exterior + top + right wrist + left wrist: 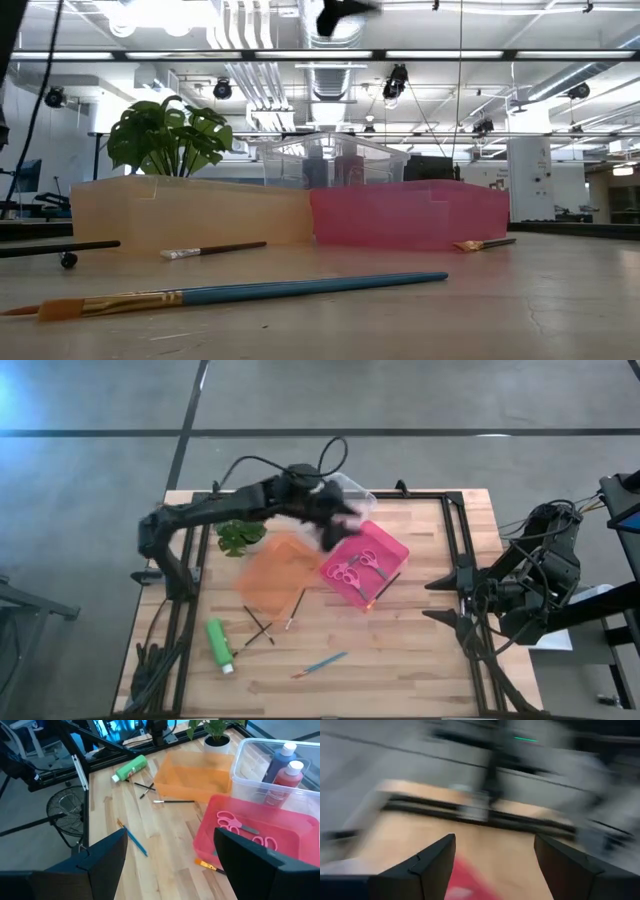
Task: Pick & Place Paint Supplies
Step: Put the green paint bottle into the transparent bin
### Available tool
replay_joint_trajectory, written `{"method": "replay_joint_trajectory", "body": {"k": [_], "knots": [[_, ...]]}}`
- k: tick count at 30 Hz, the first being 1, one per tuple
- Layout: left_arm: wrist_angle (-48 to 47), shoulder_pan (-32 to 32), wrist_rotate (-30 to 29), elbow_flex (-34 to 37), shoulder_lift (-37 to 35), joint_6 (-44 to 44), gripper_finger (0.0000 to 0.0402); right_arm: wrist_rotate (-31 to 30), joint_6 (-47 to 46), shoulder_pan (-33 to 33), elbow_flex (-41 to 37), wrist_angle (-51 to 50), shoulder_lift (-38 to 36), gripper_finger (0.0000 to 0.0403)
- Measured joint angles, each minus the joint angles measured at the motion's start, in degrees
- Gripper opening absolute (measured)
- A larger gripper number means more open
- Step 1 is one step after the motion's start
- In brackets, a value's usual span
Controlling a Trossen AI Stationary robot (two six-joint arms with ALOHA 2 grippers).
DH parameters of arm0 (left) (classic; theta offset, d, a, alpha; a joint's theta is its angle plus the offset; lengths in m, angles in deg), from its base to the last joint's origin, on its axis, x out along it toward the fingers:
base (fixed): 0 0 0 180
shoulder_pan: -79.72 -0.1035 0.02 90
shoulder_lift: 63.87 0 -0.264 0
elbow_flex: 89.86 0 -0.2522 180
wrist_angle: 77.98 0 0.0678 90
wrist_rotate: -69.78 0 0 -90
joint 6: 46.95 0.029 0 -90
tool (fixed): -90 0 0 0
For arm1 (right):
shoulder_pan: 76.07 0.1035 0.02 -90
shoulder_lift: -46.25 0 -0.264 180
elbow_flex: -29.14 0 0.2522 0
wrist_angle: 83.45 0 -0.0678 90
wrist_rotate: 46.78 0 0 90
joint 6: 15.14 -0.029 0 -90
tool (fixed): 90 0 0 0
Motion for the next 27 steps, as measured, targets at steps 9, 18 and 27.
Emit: {"method": "replay_joint_trajectory", "body": {"k": [9,18,27], "knots": [[-41.44,15.87,5.87,0.07,-11.59,8.45,0.0279,0.04,1.65,0.0,-0.02,0.51,0.0,0.0294],[-47.68,40.77,-4.31,2.24,-10.92,0.8,0.0279,0.49,4.18,0.02,-0.02,4.55,-0.13,0.0294],[-47.26,57.45,-10.77,13.6,-9.19,-0.1,0.0279,0.5,4.12,0.02,-0.02,4.6,-0.13,0.0294]]}}
